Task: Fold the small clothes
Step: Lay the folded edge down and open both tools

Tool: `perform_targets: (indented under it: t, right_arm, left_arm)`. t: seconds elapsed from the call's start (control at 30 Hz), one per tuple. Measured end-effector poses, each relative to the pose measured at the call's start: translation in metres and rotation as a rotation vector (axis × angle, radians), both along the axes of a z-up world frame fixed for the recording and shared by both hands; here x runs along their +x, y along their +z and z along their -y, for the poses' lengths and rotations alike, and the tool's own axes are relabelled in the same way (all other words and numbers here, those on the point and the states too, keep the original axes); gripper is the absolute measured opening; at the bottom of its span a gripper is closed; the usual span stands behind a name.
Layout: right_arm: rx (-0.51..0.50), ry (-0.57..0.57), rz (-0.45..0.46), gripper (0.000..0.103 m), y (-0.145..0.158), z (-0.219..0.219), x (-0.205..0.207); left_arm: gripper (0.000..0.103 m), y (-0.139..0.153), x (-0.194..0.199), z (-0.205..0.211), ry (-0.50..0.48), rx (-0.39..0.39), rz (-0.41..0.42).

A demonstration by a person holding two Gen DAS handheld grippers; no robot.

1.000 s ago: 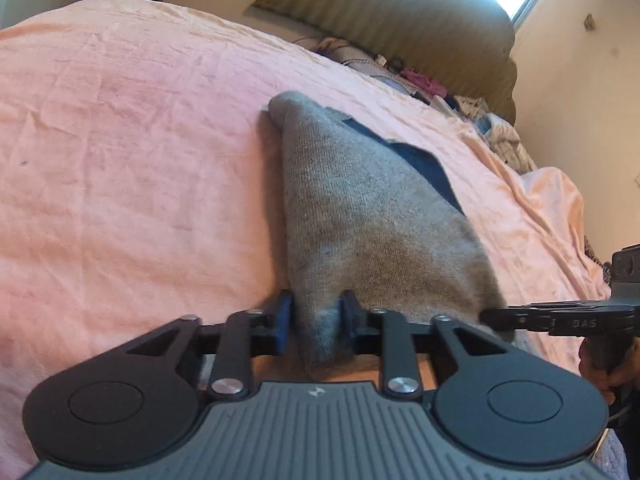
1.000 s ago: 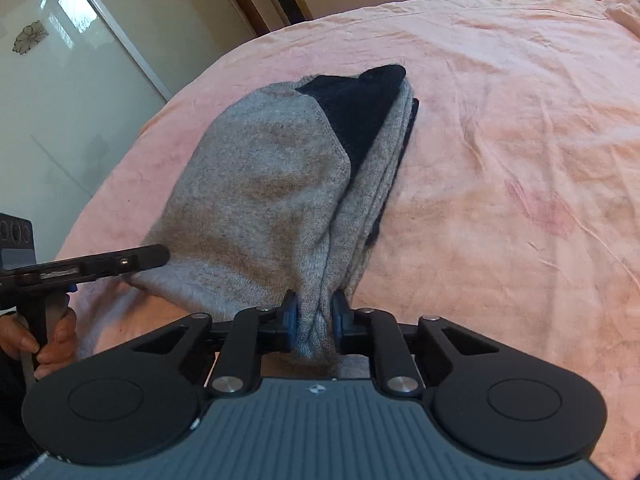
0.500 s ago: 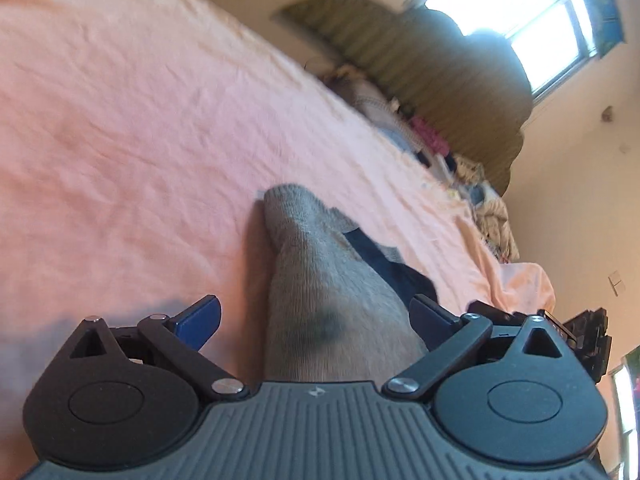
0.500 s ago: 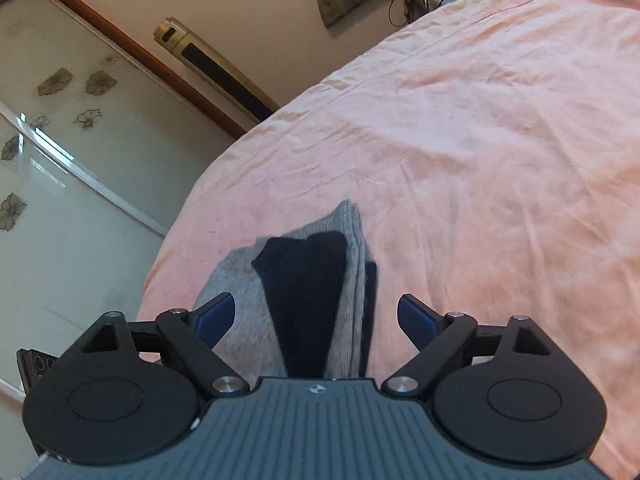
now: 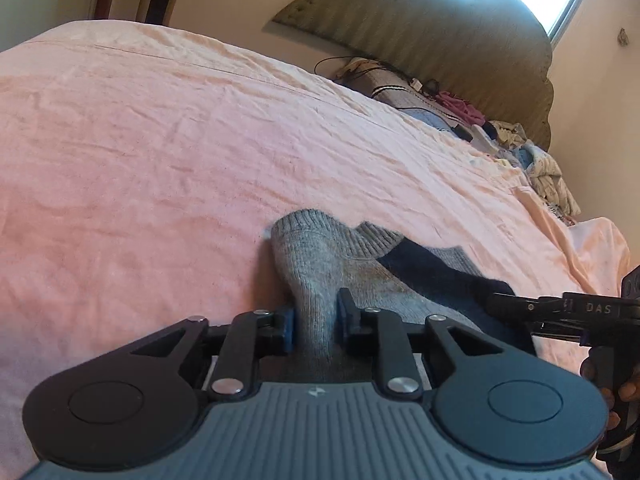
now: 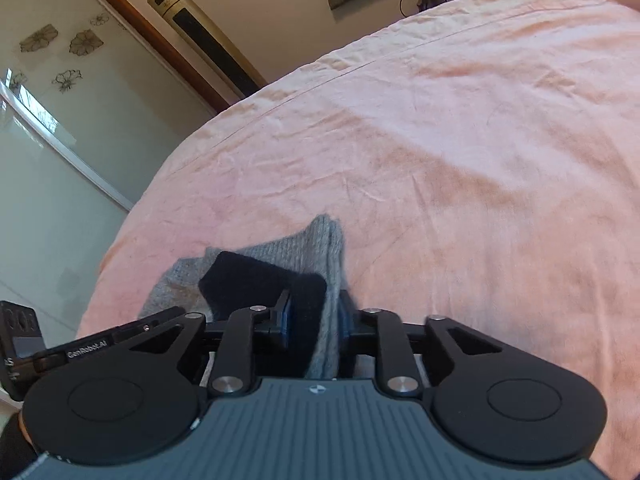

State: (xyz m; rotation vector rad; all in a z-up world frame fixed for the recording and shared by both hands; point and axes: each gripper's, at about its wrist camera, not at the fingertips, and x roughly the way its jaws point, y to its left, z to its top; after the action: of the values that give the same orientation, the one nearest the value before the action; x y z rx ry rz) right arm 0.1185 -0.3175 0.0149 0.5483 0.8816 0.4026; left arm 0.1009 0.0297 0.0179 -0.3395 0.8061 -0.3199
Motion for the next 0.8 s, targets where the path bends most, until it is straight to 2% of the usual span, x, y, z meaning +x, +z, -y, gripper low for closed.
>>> perform_targets:
  t: [0.03,0.07,0.1,0.13,0.23,0.27,0.3,0.37,0.4,0.43,0.47,0.5,0.7,0.73,0.77,0.8]
  right_arm:
    - [0.034,-0.005,0.016,0.071,0.005,0.006,-0.014]
    - [0.074,0.003,0.023,0.079,0.009,0.012,-0.03]
    - [0.111,0.03,0.011,0.087,0.009,0.015,-0.043]
    - [0.143,0.058,-0.013,0.088,0.008,0.017,-0.056]
    - [0.187,0.119,-0.093,0.086,-0.004,0.016,-0.091]
    - [0.198,0.148,-0.116,0.085,-0.009,0.012,-0.101]
    - [0.205,0.171,-0.093,0.084,-0.01,0.008,-0.113]
    - [0.215,0.211,-0.092,0.084,-0.011,-0.001,-0.124]
    - [0.21,0.217,-0.093,0.082,-0.011,-0.005,-0.125]
    - [0.195,0.232,-0.107,0.062,-0.012,-0.009,-0.124]
    - [0.17,0.252,-0.143,0.044,-0.014,-0.013,-0.122]
    - [0.151,0.263,-0.164,0.022,-0.015,-0.014,-0.124]
    - [0.173,0.327,-0.105,0.022,-0.001,-0.005,-0.159]
    - [0.157,0.325,-0.111,0.022,-0.003,-0.004,-0.165]
    - [0.128,0.315,-0.123,0.022,-0.008,-0.005,-0.17]
    - [0.148,0.299,-0.118,0.021,-0.013,-0.001,-0.172]
  left_arm:
    - [0.03,0.005,-0.013,-0.011,0.0,-0.045,-0.004]
    - [0.037,0.007,-0.026,-0.02,-0.01,-0.106,-0.018]
    - [0.064,0.007,-0.037,-0.027,-0.02,-0.167,-0.044]
    - [0.087,0.003,-0.048,-0.034,-0.039,-0.239,-0.09]
    - [0.088,-0.015,-0.084,-0.04,-0.092,-0.387,-0.195]
    - [0.088,-0.018,-0.096,-0.039,-0.121,-0.419,-0.193]
    - [0.088,-0.02,-0.105,-0.037,-0.134,-0.428,-0.184]
    - [0.087,-0.022,-0.116,-0.03,-0.158,-0.426,-0.162]
    - [0.083,-0.022,-0.117,-0.026,-0.167,-0.423,-0.165]
    - [0.05,-0.024,-0.114,-0.021,-0.183,-0.424,-0.199]
    - [0.029,-0.028,-0.11,-0.016,-0.197,-0.413,-0.26]
    - [0.014,-0.032,-0.11,-0.014,-0.193,-0.401,-0.294]
    - [0.011,-0.017,-0.138,-0.025,-0.207,-0.38,-0.273]
    - [0.012,-0.018,-0.144,-0.024,-0.223,-0.36,-0.272]
    - [0.014,-0.021,-0.15,-0.02,-0.226,-0.301,-0.26]
    - [0.015,-0.024,-0.155,-0.02,-0.224,-0.279,-0.226]
